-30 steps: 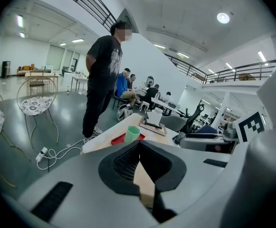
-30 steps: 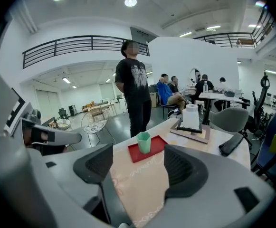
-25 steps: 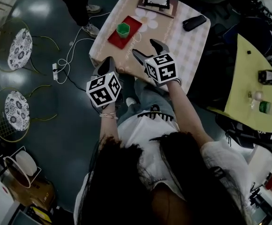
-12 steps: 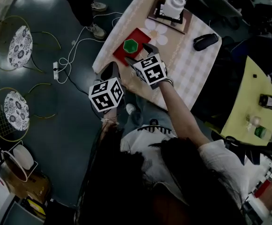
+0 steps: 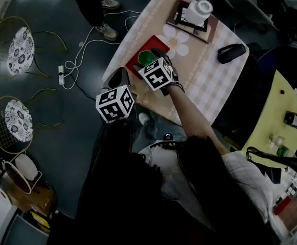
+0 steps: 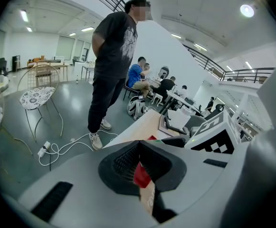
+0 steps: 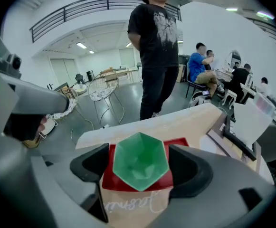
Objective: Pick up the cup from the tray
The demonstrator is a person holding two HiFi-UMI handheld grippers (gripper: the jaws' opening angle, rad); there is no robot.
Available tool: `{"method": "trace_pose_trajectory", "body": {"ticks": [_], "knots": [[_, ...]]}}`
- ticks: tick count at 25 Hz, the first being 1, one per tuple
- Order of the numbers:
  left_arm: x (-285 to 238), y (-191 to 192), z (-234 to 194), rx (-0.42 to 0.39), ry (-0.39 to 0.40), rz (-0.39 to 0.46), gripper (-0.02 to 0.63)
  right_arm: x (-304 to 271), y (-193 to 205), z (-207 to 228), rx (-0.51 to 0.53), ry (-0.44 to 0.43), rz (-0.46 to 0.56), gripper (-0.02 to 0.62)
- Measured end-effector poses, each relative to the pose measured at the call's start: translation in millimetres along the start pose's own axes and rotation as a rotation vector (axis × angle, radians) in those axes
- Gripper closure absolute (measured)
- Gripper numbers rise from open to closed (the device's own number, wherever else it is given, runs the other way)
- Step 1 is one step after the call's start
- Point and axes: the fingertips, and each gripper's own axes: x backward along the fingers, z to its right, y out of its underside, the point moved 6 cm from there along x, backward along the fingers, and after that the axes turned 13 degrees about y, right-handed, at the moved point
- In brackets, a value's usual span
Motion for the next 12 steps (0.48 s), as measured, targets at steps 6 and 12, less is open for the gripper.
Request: {"method": "trace_pose_trajectory", "body": {"ticks": [6,12], "knots": [[-4.2,5.6,-1.6,0.010,0.010,-0.013,0.597,-11.9,5.8,-2.0,0.054,0.020,-0.053,0.279],[-5.1,4.1,5.6,-0.006,0.025,-0.015,0.597,-1.9,2.6,0.8,0.049,0.020,-0.038,0.281]]}}
